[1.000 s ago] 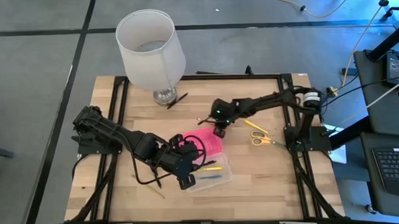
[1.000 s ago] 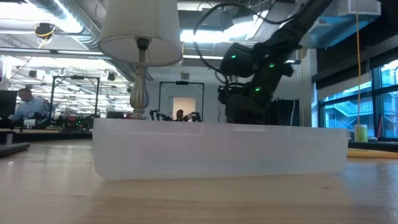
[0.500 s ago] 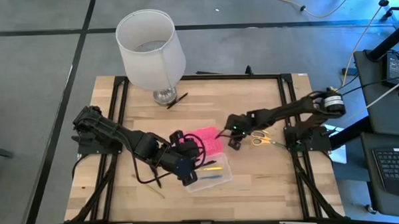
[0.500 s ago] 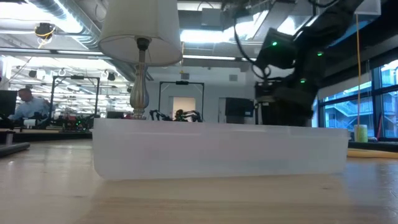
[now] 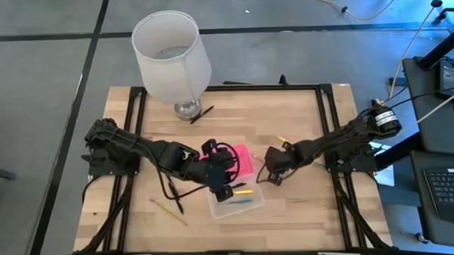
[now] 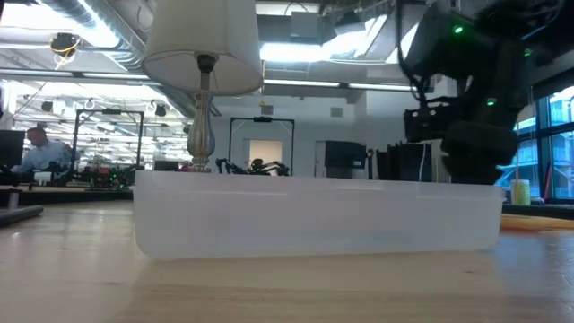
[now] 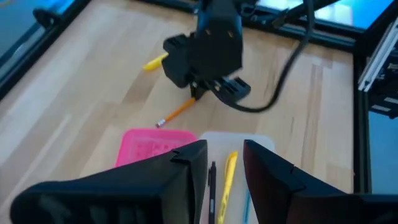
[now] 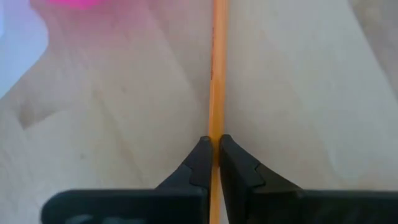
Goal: Pick & place school supplies into a supply box
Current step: Put the orange pencil into the transparent supply box
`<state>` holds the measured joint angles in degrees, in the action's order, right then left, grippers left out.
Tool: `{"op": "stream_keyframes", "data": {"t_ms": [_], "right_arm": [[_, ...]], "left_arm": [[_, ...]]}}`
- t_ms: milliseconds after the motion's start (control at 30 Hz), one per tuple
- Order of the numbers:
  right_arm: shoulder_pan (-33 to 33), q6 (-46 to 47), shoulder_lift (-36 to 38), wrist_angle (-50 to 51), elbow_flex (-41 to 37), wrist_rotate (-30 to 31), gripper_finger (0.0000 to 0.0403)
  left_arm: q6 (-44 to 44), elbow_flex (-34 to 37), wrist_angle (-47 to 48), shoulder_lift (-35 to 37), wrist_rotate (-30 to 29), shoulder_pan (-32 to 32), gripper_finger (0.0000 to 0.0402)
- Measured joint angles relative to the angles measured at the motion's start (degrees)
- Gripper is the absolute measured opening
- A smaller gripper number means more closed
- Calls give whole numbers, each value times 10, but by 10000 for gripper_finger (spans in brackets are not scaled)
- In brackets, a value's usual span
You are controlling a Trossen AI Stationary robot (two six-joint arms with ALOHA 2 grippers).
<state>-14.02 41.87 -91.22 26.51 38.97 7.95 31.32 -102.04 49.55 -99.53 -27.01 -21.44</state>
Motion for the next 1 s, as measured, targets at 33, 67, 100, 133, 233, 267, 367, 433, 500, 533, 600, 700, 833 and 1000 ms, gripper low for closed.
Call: {"op": "stream_keyframes", "data": {"t_ms": [33,67,100,133,233,267,367,433,500,533,600,700,833,1000], "right_arm": [[-8,7,0,3,0,5,20],[-15,13,0,5,0,9,20],[-18,16,0,5,0,9,21],[-20,17,0,5,0,8,21],[-20,27,1,5,0,7,21],[-20,29,2,6,0,5,21],[-20,41,6,9,-1,-8,22],[-20,49,11,16,0,-29,22],[-20,62,18,24,0,-58,22],[-21,69,22,29,0,-72,22],[-23,75,29,43,-2,-94,22],[-24,76,31,60,-2,-113,22],[-28,76,31,64,-2,-115,22],[-30,88,31,68,-2,-139,22]], "left_arm": [[-9,0,-8,0,1,2,96],[-18,0,-16,0,1,3,97],[-28,0,-22,0,1,3,98],[-38,0,-27,0,1,3,99],[-63,0,-35,0,2,6,99],[-69,0,-35,0,4,6,99],[-82,0,-35,0,16,9,97],[-86,0,-35,0,22,9,95],[-86,0,-35,0,32,10,94],[-86,0,-35,0,36,10,93],[-91,0,-35,0,42,9,93],[-112,0,-35,0,42,9,93],[-122,0,-35,0,42,9,90],[-122,0,-35,0,42,9,90]]}}
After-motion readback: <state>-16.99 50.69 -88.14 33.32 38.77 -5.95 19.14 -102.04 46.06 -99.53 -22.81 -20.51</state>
